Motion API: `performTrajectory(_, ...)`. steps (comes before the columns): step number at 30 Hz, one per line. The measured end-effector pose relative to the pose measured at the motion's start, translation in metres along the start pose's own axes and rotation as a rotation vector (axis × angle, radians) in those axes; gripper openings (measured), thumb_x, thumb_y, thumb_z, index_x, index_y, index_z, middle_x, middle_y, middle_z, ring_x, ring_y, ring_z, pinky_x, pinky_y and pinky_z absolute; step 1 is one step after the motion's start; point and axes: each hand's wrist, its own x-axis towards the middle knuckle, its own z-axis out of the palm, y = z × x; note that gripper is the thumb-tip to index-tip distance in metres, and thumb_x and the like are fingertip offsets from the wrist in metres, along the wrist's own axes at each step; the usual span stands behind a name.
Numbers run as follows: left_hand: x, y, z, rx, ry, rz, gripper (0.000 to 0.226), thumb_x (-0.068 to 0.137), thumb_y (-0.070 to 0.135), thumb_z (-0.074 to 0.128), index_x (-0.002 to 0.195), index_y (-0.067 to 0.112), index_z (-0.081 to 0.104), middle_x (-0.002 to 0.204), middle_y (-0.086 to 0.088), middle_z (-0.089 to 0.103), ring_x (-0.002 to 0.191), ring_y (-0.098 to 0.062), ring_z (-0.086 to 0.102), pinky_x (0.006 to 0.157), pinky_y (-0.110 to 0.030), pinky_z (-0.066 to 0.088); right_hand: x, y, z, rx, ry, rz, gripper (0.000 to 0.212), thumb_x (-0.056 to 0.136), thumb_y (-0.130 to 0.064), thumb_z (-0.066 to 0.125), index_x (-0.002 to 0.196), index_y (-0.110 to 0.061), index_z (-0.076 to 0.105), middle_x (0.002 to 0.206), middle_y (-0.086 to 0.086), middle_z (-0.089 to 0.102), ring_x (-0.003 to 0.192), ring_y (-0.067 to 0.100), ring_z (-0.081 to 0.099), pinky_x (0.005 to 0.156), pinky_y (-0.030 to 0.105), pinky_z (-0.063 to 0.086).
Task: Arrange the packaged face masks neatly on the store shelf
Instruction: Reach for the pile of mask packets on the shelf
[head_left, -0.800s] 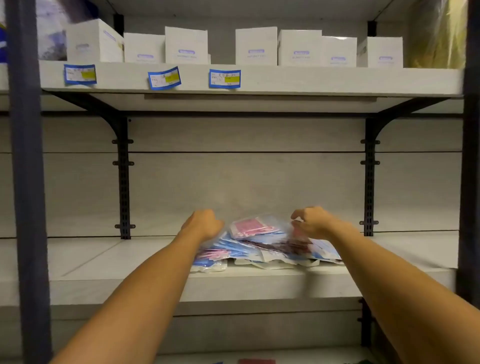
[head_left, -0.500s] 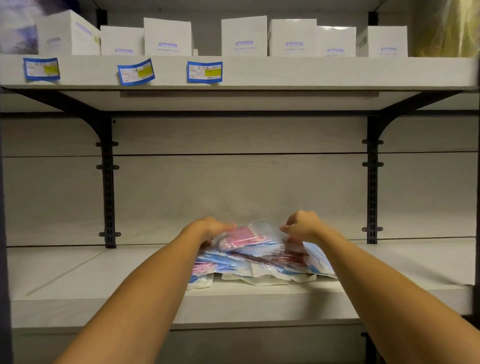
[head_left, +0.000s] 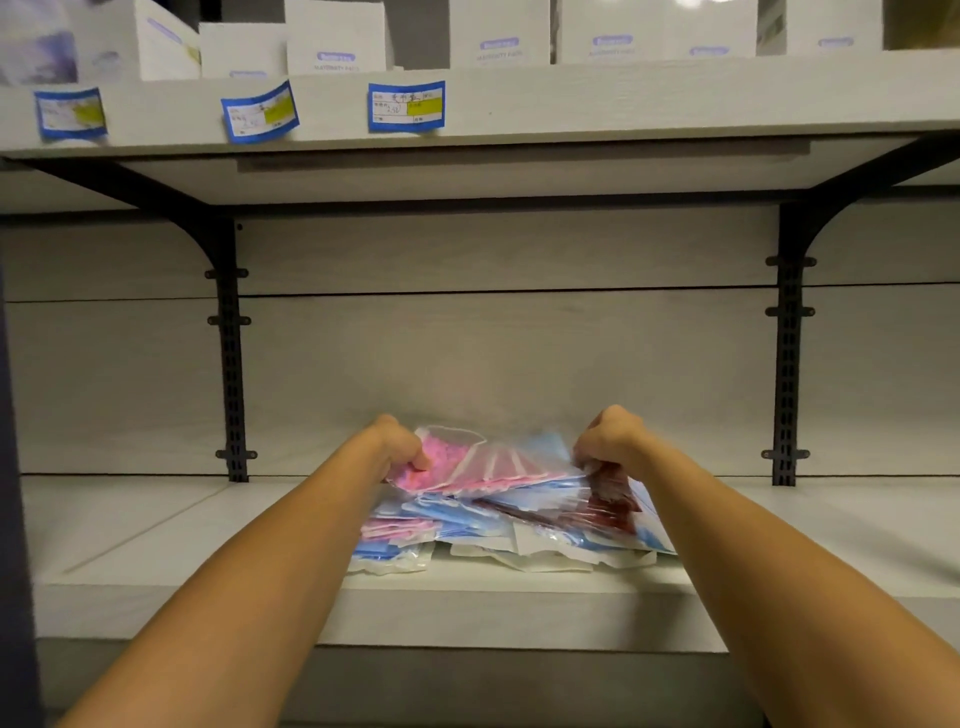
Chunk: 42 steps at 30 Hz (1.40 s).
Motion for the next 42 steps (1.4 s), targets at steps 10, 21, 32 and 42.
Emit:
performTrajectory(10, -0.003, -0.005, -0.017, -0.181, 0.096, 0.057, 0.032, 0.089, -0.004, 0.07, 0.117, -0.01, 0.057, 0.08, -0.012, 0.061, 0.059, -0.018, 0.058, 0.043, -0.025, 0.043, -0.012, -0.012, -0.022, 0.08, 0.159, 0.029, 0.015, 0.082, -0.004, 0.052, 0.067, -0.005, 0.051, 0.066, 0.01, 0.049, 0.058, 0.021, 0.048, 0.051, 0.026, 0.04)
performTrajectory(21, -0.028, -0.019, -0.045, -0.374, 0.179, 0.044, 0.044, 0.081, -0.014, 0.073, 0.122, -0.012, 0.056, 0.082, -0.015, 0.067, 0.08, -0.028, 0.069, 0.084, -0.038, 0.057, -0.011, -0.006, -0.044, 0.171, 0.158, 0.134, 0.012, 0.085, -0.006, 0.074, 0.083, 0.004, 0.067, 0.094, 0.02, 0.069, 0.077, 0.03, 0.066, 0.059, 0.034, 0.052)
performTrajectory(32, -0.06, -0.04, -0.087, -0.711, 0.336, 0.127, 0.009, 0.088, -0.008, 0.067, 0.089, 0.0, 0.069, 0.101, -0.017, 0.075, 0.082, -0.027, 0.074, 0.074, -0.044, 0.062, -0.042, -0.054, -0.04, 0.639, 0.347, -0.271, 0.017, 0.071, -0.005, 0.078, 0.067, -0.017, 0.065, 0.078, 0.003, 0.068, 0.079, 0.023, 0.064, 0.074, 0.037, 0.055)
performTrajectory(42, -0.122, -0.115, -0.148, -0.683, 0.447, 0.233, 0.019, 0.086, 0.0, 0.074, 0.105, 0.006, 0.072, 0.1, -0.011, 0.077, 0.09, -0.025, 0.076, 0.079, -0.04, 0.063, -0.084, -0.13, 0.06, 0.979, -0.157, -0.368, 0.027, 0.077, 0.009, 0.077, 0.08, -0.012, 0.061, 0.086, 0.005, 0.065, 0.083, 0.022, 0.066, 0.07, 0.032, 0.057)
